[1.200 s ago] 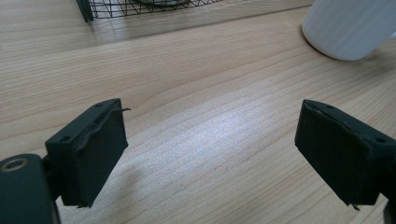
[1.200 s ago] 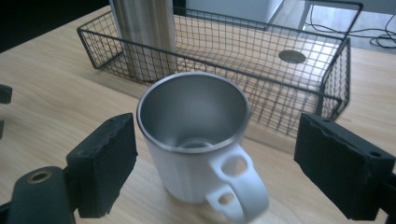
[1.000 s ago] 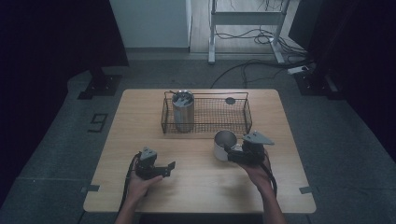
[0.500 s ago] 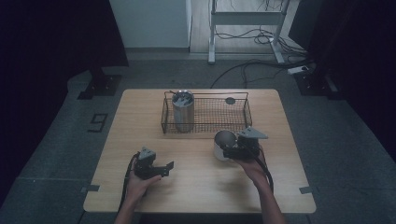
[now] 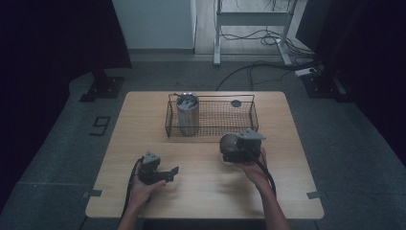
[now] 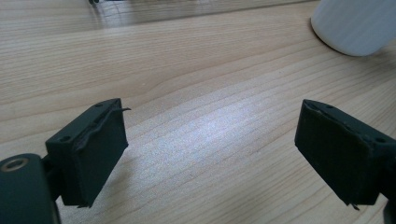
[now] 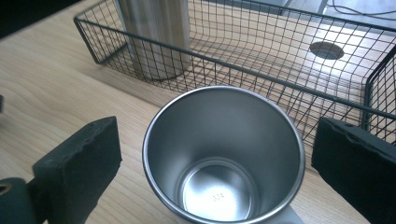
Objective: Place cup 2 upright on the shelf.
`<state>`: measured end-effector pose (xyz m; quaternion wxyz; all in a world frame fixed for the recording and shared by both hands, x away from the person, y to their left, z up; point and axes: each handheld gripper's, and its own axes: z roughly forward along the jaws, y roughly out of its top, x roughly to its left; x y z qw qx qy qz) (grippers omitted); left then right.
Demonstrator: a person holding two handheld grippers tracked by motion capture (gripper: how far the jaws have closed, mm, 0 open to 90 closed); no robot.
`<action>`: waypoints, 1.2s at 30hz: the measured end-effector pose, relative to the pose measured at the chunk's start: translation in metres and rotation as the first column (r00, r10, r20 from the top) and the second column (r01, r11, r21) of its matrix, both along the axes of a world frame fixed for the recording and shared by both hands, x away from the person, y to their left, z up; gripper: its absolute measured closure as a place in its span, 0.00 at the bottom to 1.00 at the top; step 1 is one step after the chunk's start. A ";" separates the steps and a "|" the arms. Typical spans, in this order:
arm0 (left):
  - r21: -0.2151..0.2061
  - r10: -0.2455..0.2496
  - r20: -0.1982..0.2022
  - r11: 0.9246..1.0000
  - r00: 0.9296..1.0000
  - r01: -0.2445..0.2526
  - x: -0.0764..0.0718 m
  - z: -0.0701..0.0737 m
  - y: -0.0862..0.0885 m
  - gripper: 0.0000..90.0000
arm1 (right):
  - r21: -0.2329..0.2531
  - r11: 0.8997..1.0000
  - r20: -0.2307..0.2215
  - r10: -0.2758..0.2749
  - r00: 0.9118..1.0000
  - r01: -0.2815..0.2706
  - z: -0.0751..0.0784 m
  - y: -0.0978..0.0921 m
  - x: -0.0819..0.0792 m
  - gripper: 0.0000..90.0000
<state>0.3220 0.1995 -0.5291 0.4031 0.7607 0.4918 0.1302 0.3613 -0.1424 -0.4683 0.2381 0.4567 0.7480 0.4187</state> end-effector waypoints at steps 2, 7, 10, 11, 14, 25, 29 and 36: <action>-0.012 -0.003 -0.005 1.000 1.000 0.003 0.000 0.000 0.000 0.10 | -0.013 1.000 0.003 -0.005 1.000 0.005 -0.001 0.002 0.001 0.01; -0.025 -0.010 -0.011 1.000 1.000 0.009 0.000 -0.001 0.000 0.10 | -0.037 0.999 -0.011 -0.012 1.000 0.012 -0.006 0.006 0.004 0.00; -0.024 -0.011 -0.013 1.000 1.000 0.011 0.000 -0.001 0.000 0.10 | -0.044 0.999 -0.014 -0.014 1.000 0.013 -0.008 0.006 0.005 0.00; -0.024 -0.013 -0.015 1.000 1.000 0.013 0.000 -0.001 0.000 0.10 | -0.046 0.999 -0.015 -0.017 1.000 0.016 -0.009 0.006 0.005 0.00; -0.038 -0.023 -0.020 0.999 1.000 0.022 0.001 -0.002 -0.001 0.10 | -0.055 0.998 -0.027 -0.022 0.999 0.021 -0.013 0.008 0.006 0.00; -0.031 -0.011 -0.010 0.999 1.000 0.010 0.000 -0.003 -0.002 0.14 | -0.088 0.996 -0.057 -0.038 0.998 0.032 -0.022 0.010 0.011 0.02; -0.032 -0.009 -0.012 0.999 1.000 0.009 0.000 -0.003 -0.002 0.14 | -0.082 0.996 -0.073 -0.037 0.997 0.031 -0.025 0.009 0.012 0.04; -0.030 -0.010 -0.018 1.000 1.000 0.010 0.000 -0.004 -0.002 0.14 | -0.089 0.996 -0.071 -0.020 0.997 0.013 -0.025 0.009 0.012 0.07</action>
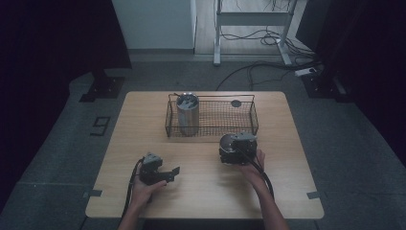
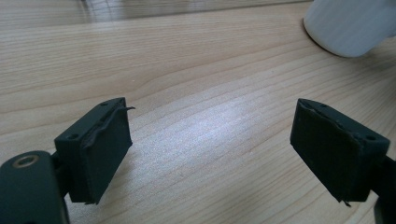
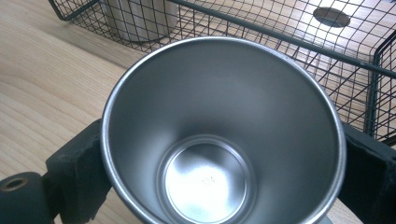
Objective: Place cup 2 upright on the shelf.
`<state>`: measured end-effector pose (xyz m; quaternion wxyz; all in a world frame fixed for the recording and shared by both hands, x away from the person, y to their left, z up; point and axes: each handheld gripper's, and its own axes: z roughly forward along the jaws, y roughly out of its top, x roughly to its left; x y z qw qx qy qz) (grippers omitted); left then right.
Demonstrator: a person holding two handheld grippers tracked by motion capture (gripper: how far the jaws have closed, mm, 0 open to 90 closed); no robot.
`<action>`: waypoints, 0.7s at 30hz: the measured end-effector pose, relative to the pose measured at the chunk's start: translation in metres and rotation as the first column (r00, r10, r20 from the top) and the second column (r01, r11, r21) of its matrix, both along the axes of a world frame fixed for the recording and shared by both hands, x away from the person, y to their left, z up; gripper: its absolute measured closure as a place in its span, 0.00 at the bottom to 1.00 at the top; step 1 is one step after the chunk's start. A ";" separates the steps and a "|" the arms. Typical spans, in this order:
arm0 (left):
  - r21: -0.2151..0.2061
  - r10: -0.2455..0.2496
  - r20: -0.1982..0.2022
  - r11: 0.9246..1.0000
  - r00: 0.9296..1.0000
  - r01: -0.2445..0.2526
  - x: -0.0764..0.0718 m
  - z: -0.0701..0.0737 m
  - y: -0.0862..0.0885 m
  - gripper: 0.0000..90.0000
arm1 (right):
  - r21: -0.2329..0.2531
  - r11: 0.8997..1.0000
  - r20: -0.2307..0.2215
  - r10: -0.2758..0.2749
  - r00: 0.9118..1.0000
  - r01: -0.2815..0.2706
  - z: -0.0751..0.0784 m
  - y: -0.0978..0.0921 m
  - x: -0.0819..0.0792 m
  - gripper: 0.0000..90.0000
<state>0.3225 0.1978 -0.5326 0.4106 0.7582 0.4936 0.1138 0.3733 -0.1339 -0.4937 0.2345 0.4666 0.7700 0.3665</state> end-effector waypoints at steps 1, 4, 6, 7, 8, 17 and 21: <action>0.003 -0.001 -0.003 1.000 1.000 0.001 0.000 -0.001 0.000 0.14 | -0.013 1.000 -0.001 0.004 1.000 -0.004 -0.001 0.000 0.000 0.06; 0.007 -0.001 -0.007 1.000 1.000 0.001 0.000 -0.002 -0.001 0.14 | -0.087 0.996 -0.003 0.010 1.000 -0.010 -0.004 0.005 -0.001 0.05; 0.007 -0.002 -0.006 1.000 1.000 0.002 0.000 -0.002 -0.001 0.14 | -0.097 0.995 0.000 0.005 1.000 -0.005 -0.004 0.006 -0.001 0.06; 0.006 -0.002 -0.005 1.000 1.000 0.002 0.000 -0.001 -0.001 0.14 | -0.097 0.995 -0.001 0.004 1.000 -0.004 -0.004 0.006 -0.001 0.06; 0.006 -0.002 -0.005 1.000 1.000 0.002 0.000 -0.001 -0.001 0.14 | -0.097 0.995 -0.001 0.004 1.000 -0.004 -0.004 0.006 -0.001 0.06; 0.010 -0.003 -0.005 1.000 1.000 0.003 0.000 -0.002 -0.001 0.14 | -0.069 0.997 -0.019 0.023 1.000 -0.024 -0.002 0.002 0.000 0.07; 0.008 -0.002 -0.005 1.000 1.000 0.002 0.000 -0.001 -0.001 0.14 | -0.042 0.999 -0.020 0.030 0.999 -0.031 -0.001 0.000 0.001 0.08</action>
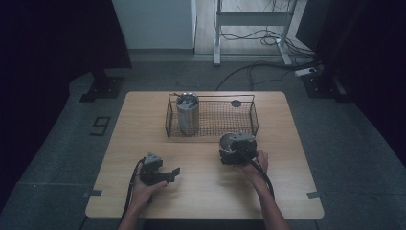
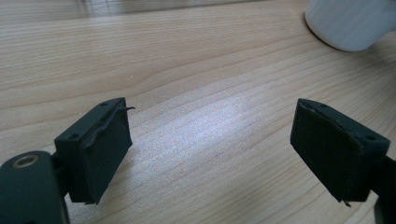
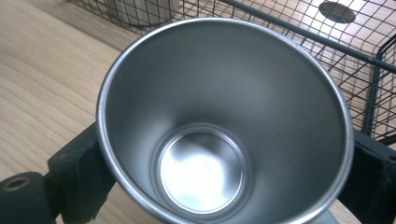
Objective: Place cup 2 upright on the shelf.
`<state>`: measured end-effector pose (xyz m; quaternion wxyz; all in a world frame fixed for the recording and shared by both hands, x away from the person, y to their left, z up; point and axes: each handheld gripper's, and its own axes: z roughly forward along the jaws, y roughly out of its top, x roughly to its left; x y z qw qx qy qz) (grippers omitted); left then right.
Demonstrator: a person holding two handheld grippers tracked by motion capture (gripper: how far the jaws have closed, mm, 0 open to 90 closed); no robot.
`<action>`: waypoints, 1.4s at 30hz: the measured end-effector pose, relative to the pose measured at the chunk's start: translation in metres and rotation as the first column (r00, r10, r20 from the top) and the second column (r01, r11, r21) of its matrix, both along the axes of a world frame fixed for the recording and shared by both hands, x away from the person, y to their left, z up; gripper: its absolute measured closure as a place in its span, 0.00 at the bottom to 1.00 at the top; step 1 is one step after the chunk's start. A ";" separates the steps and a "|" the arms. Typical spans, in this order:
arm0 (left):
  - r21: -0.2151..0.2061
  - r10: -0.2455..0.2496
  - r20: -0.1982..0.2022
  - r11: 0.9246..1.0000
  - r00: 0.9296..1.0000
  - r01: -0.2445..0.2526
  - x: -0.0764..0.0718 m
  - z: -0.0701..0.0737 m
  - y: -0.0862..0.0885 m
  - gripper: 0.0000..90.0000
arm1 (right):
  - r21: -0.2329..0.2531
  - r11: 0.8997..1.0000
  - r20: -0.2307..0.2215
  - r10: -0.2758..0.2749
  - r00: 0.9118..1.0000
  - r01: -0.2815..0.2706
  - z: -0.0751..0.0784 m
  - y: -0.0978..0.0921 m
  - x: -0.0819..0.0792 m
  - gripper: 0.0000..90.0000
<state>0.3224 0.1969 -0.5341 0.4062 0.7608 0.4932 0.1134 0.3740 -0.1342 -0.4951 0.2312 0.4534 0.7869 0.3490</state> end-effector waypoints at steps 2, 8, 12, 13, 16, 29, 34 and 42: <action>-0.001 0.001 0.001 1.000 1.000 -0.001 0.000 0.000 0.000 0.14 | 0.012 1.000 0.006 0.002 1.000 -0.002 0.001 -0.001 0.000 0.08; -0.003 0.003 0.000 1.000 1.000 -0.003 0.000 0.001 0.002 0.14 | 0.002 1.000 0.016 0.002 1.000 -0.002 0.001 -0.001 -0.001 0.08; -0.007 0.004 0.003 1.000 1.000 -0.004 -0.001 0.001 0.002 0.14 | -0.009 1.000 0.022 0.008 1.000 -0.008 0.002 0.000 -0.003 0.08; -0.003 0.003 0.003 1.000 1.000 -0.003 0.000 0.001 0.002 0.14 | -0.010 1.000 0.023 0.009 1.000 -0.009 0.002 0.000 -0.003 0.08; -0.003 0.003 0.002 1.000 1.000 -0.003 0.000 0.001 0.002 0.14 | -0.010 1.000 0.022 0.012 1.000 -0.012 0.002 0.000 -0.003 0.08; -0.008 0.004 0.003 1.000 1.000 -0.004 -0.001 0.002 0.003 0.14 | 0.050 0.999 0.061 0.007 0.998 -0.010 0.017 -0.012 -0.009 0.08; -0.004 0.004 -0.002 1.000 1.000 -0.004 -0.001 0.001 0.002 0.14 | 0.079 0.997 0.088 0.002 0.996 -0.009 0.025 -0.017 -0.012 0.08; -0.014 0.012 -0.010 1.000 1.000 -0.012 0.001 -0.001 0.003 0.14 | 0.099 0.995 0.113 -0.001 0.994 -0.010 0.031 -0.021 -0.016 0.08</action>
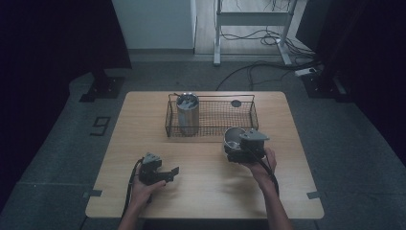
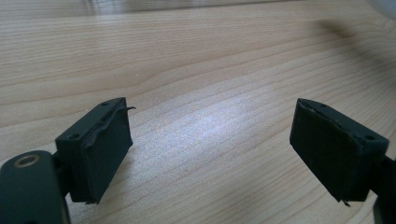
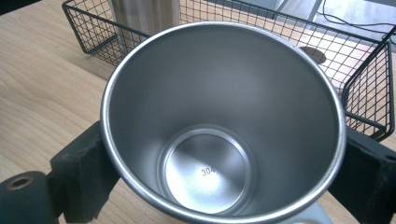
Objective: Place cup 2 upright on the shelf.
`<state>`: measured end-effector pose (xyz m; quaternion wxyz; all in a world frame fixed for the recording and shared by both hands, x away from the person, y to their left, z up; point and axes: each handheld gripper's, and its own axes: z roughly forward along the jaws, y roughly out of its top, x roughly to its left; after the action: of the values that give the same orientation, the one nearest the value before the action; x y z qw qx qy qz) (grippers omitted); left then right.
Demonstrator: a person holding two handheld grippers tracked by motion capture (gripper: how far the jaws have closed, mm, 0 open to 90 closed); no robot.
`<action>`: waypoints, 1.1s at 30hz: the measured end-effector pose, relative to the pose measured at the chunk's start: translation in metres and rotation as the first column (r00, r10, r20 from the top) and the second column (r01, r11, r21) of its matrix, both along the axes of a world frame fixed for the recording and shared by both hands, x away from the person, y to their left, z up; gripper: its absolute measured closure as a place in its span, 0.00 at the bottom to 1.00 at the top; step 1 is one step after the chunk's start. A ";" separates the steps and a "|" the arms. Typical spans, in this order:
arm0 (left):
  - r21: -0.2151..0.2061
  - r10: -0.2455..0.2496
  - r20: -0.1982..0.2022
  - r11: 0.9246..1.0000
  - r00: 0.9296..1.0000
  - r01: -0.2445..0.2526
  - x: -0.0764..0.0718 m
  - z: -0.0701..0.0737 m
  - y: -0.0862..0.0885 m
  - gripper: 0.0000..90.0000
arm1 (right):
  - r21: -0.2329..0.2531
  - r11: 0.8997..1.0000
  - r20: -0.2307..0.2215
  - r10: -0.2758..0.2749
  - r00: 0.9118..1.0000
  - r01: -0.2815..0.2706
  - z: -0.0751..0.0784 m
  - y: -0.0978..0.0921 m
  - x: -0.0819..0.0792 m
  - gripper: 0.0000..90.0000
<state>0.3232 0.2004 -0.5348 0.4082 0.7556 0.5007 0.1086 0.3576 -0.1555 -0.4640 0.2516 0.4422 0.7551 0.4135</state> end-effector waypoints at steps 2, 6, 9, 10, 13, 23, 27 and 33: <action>0.002 0.000 0.001 1.000 1.000 0.000 0.000 0.000 0.000 0.14 | 0.002 1.000 0.000 0.000 1.000 0.000 0.000 0.000 0.000 0.08; 0.013 0.004 0.002 1.000 1.000 -0.004 0.001 0.001 -0.001 0.14 | 0.009 1.000 0.002 -0.008 1.000 0.008 0.003 -0.003 0.000 0.08; 0.035 0.009 0.016 0.999 1.000 -0.009 0.002 0.004 -0.004 0.16 | 0.008 1.000 0.011 -0.023 1.000 0.023 0.005 -0.005 -0.001 0.08; 0.030 0.001 0.017 1.000 1.000 -0.001 0.002 0.005 -0.005 0.16 | 0.012 1.000 0.014 -0.026 1.000 0.026 0.006 -0.005 -0.001 0.08; 0.038 -0.010 0.021 0.999 1.000 0.009 0.003 0.006 -0.008 0.16 | 0.014 0.999 0.020 -0.036 0.999 0.036 0.009 -0.007 -0.002 0.08; 0.037 -0.014 0.019 0.999 1.000 0.014 0.001 0.006 -0.011 0.16 | 0.010 0.999 0.031 -0.039 0.999 0.039 0.025 -0.009 0.000 0.08; 0.035 -0.011 0.020 0.999 1.000 0.010 0.000 0.008 -0.010 0.16 | 0.014 0.999 0.033 -0.041 0.999 0.040 0.032 -0.011 0.000 0.08; 0.030 -0.012 0.019 0.999 1.000 0.012 -0.001 0.009 -0.010 0.16 | 0.024 0.998 0.031 -0.051 0.998 0.050 0.041 -0.014 0.002 0.08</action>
<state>0.3226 0.1901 -0.5259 0.4024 0.7635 0.4906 0.1206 0.3598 -0.1698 -0.4233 0.2689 0.4573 0.7347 0.4228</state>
